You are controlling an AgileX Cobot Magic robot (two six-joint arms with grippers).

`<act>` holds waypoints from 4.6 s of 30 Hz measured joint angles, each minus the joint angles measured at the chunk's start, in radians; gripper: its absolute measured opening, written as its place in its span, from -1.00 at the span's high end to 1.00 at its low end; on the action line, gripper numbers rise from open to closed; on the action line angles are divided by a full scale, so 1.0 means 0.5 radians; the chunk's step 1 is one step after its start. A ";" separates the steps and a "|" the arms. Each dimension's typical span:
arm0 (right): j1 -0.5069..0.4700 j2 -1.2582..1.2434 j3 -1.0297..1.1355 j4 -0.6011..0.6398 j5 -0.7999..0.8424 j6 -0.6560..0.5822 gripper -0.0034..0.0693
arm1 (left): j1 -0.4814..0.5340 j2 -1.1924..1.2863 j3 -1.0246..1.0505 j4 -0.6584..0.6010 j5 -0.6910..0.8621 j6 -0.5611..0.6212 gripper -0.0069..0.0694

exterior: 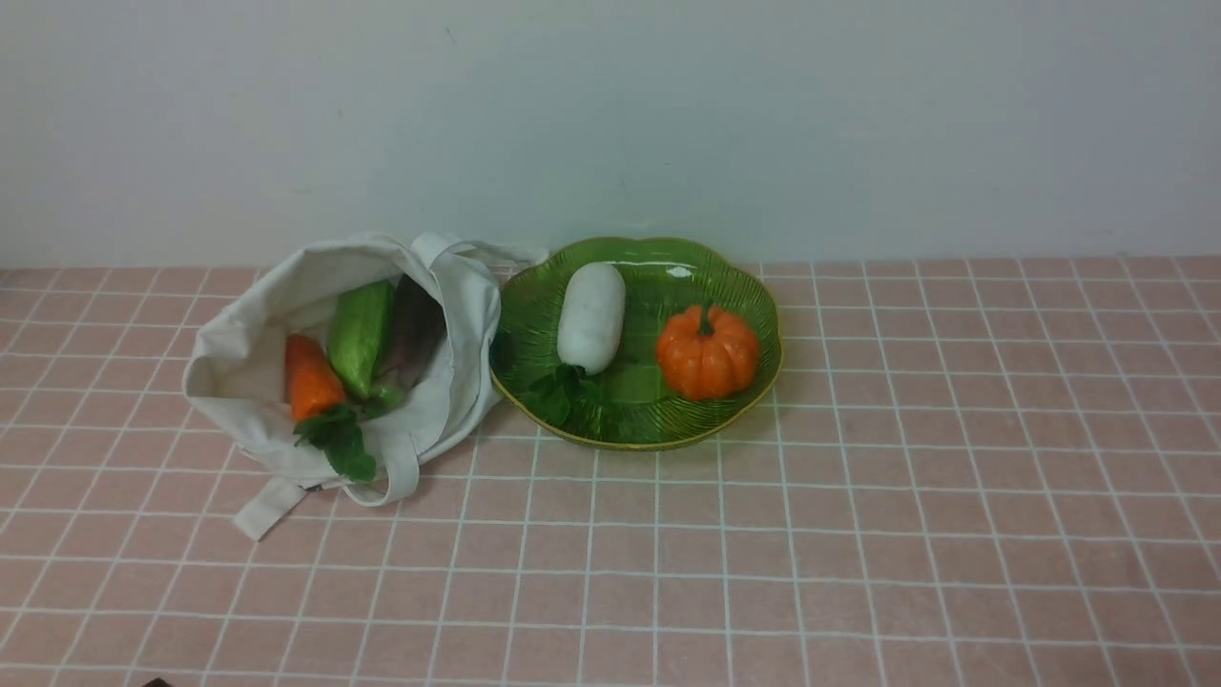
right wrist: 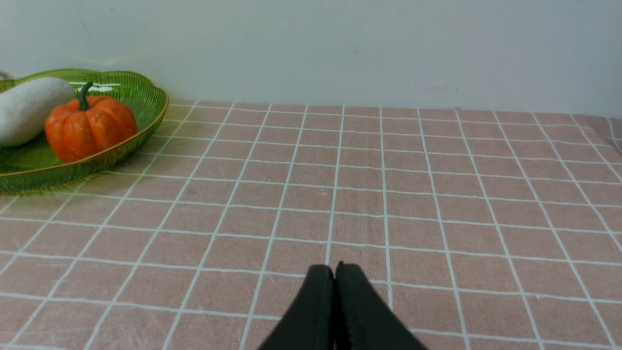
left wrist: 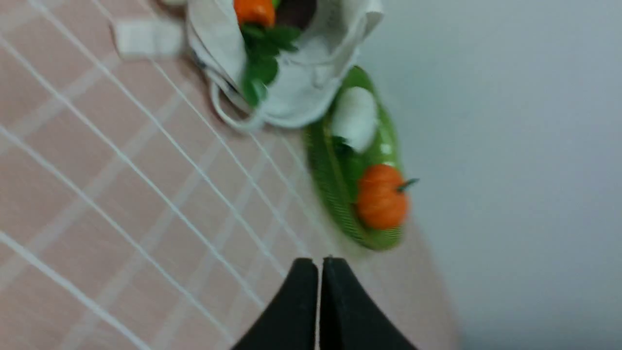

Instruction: Take vegetables from bag on pink coffee tablecloth place on plate.

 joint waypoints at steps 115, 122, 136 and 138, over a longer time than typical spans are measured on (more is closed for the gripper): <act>0.000 0.000 0.000 -0.006 0.000 0.000 0.95 | -1.005 4.496 -4.430 1.754 1.590 0.786 -0.32; 0.000 0.000 0.000 -0.008 0.000 0.000 0.95 | -1.005 3.991 -4.505 1.751 1.688 1.021 0.70; 0.000 0.000 0.000 -0.008 0.000 0.000 0.95 | -1.001 2.036 -2.372 1.264 1.486 1.272 0.83; 0.000 0.000 0.000 -0.008 0.000 0.000 0.95 | -1.001 1.698 -1.953 1.149 1.186 1.297 0.83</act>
